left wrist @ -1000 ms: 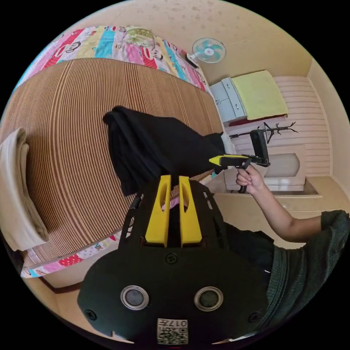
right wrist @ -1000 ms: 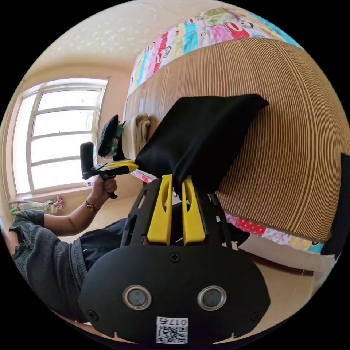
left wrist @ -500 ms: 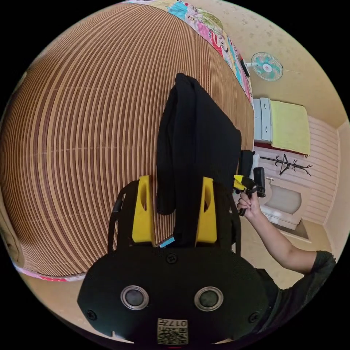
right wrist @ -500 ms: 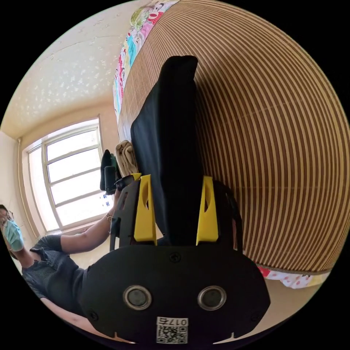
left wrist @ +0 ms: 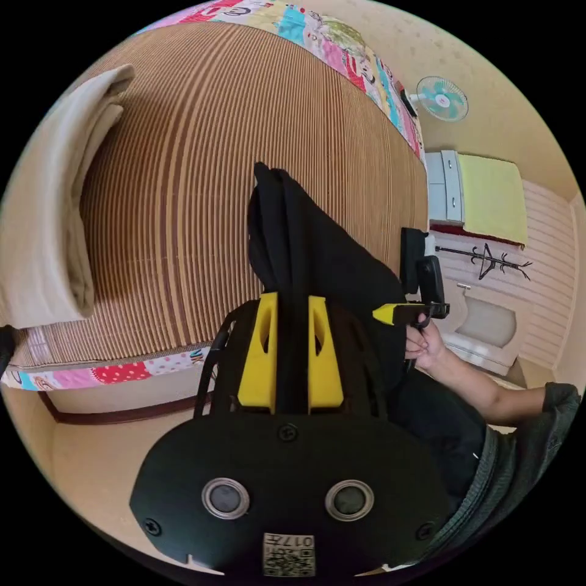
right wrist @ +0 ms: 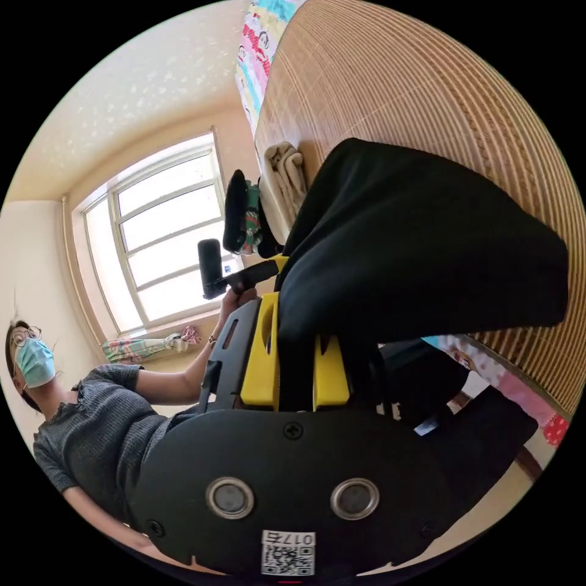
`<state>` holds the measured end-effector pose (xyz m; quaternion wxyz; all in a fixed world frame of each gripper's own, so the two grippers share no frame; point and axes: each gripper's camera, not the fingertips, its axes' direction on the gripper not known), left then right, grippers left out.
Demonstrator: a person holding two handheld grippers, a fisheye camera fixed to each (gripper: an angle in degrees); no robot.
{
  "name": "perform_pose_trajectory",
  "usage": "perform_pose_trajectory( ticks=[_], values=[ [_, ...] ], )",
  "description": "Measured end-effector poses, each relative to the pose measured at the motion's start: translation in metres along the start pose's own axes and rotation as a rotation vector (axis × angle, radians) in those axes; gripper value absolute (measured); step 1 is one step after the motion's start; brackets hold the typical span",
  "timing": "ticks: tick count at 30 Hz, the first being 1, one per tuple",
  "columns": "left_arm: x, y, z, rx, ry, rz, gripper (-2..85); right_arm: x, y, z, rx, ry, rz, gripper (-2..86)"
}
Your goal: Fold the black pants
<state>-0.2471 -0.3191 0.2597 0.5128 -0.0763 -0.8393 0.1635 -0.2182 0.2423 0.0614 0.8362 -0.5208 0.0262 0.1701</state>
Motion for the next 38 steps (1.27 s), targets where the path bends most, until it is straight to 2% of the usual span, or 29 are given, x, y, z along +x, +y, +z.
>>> perform_pose_trajectory(
  ticks=[3,5,8,9,11,12,13,14,16,17,19,23,26,29,31,32,33,36,37,38],
  values=[
    [-0.009,0.029,-0.088,0.222,-0.004,-0.026,4.0,-0.075,-0.023,0.058,-0.048,-0.063,-0.137,6.5],
    [-0.008,0.041,-0.136,0.353,0.057,-0.007,3.9,-0.144,-0.047,0.103,-0.067,-0.033,-0.283,6.3],
    [0.007,0.055,-0.198,0.508,-0.15,0.048,3.9,-0.219,-0.085,0.155,-0.059,-0.002,-0.447,6.5],
    [0.007,0.06,-0.215,0.558,-0.227,0.054,4.0,-0.228,-0.093,0.165,-0.058,-0.022,-0.458,6.6],
    [-0.009,0.068,-0.236,0.649,-0.24,0.01,4.3,-0.248,-0.126,0.207,-0.078,-0.041,-0.538,7.8],
    [-0.027,0.075,-0.245,0.703,-0.234,-0.061,4.7,-0.244,-0.137,0.22,-0.088,-0.036,-0.527,8.3],
    [-0.05,0.082,-0.247,0.742,-0.259,-0.177,5.1,-0.225,-0.163,0.246,-0.123,-0.013,-0.407,9.4],
    [-0.063,0.086,-0.245,0.749,-0.279,-0.247,5.2,-0.194,-0.187,0.269,-0.174,0.054,-0.227,10.2],
    [-0.111,0.107,-0.221,0.717,-0.34,-0.526,3.6,-0.153,-0.202,0.287,-0.243,0.168,-0.056,9.8],
    [-0.119,0.114,-0.212,0.72,-0.313,-0.541,2.7,-0.141,-0.198,0.286,-0.252,0.19,-0.049,8.6],
    [-0.143,0.145,-0.171,0.723,-0.216,-0.645,7.1,-0.135,-0.179,0.278,-0.28,0.18,-0.125,6.9],
    [-0.143,0.185,-0.095,0.645,-0.201,-0.701,7.0,-0.103,-0.104,0.222,-0.394,0.285,-0.124,4.4],
    [-0.126,0.197,-0.033,0.568,-0.174,-0.69,4.2,-0.077,-0.042,0.139,-0.264,0.31,0.017,2.1],
    [-0.085,0.165,0.027,0.412,-0.137,-0.516,1.2,-0.078,0.018,0.054,-0.014,0.356,0.152,1.0],
    [-0.027,0.115,0.068,0.265,-0.159,-0.274,-0.4,-0.099,0.05,0.014,0.129,0.418,0.18,0.7],
    [-0.01,0.103,0.076,0.239,-0.168,-0.203,-0.5,-0.119,0.068,-0.006,0.209,0.485,0.18,0.6],
    [0.03,0.08,0.09,0.2,-0.2,-0.042,-0.7,-0.131,0.075,-0.015,0.243,0.526,0.177,0.5],
    [0.138,0.041,0.112,0.186,-0.372,0.361,-0.7,-0.201,0.104,-0.048,0.408,0.836,0.162,0.4],
    [0.177,0.035,0.118,0.226,-0.467,0.493,-0.7,-0.237,0.118,-0.056,0.516,1.017,0.166,0.4],
    [0.196,0.033,0.12,0.254,-0.513,0.55,-0.6,-0.28,0.143,-0.06,0.744,1.258,0.188,0.4]
  ],
)
